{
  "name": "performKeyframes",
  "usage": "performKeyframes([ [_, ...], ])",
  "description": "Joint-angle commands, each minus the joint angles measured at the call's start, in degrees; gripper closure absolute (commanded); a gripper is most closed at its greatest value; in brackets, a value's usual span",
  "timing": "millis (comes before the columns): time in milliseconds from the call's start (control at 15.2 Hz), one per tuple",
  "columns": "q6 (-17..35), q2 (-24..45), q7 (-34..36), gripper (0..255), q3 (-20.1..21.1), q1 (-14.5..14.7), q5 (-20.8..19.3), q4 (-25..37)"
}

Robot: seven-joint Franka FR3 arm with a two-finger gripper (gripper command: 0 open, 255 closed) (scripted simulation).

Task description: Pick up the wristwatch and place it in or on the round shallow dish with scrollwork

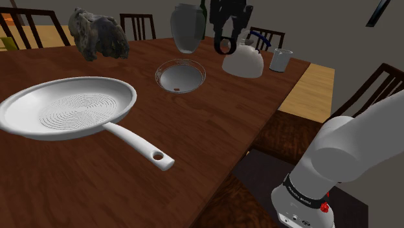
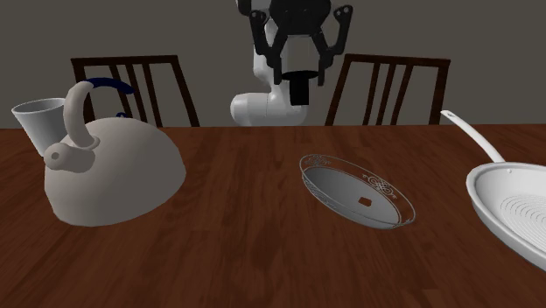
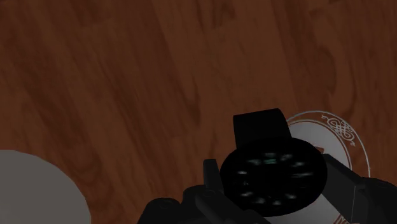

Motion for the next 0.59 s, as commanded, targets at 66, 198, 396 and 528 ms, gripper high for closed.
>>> performKeyframes([
  [66, 0.41, 6.38, 2.58, 255, 2.08, 0.32, -0.14, 6.14],
  [198, 0.25, 10.86, 4.33, 255, 3.41, 0.61, -0.59, 10.85],
  [396, -0.6, 18.02, 7.09, 255, 5.34, 1.31, -1.79, 18.91],
  [528, -1.54, 22.61, 8.78, 255, 6.43, 1.95, -2.83, 24.4],
])
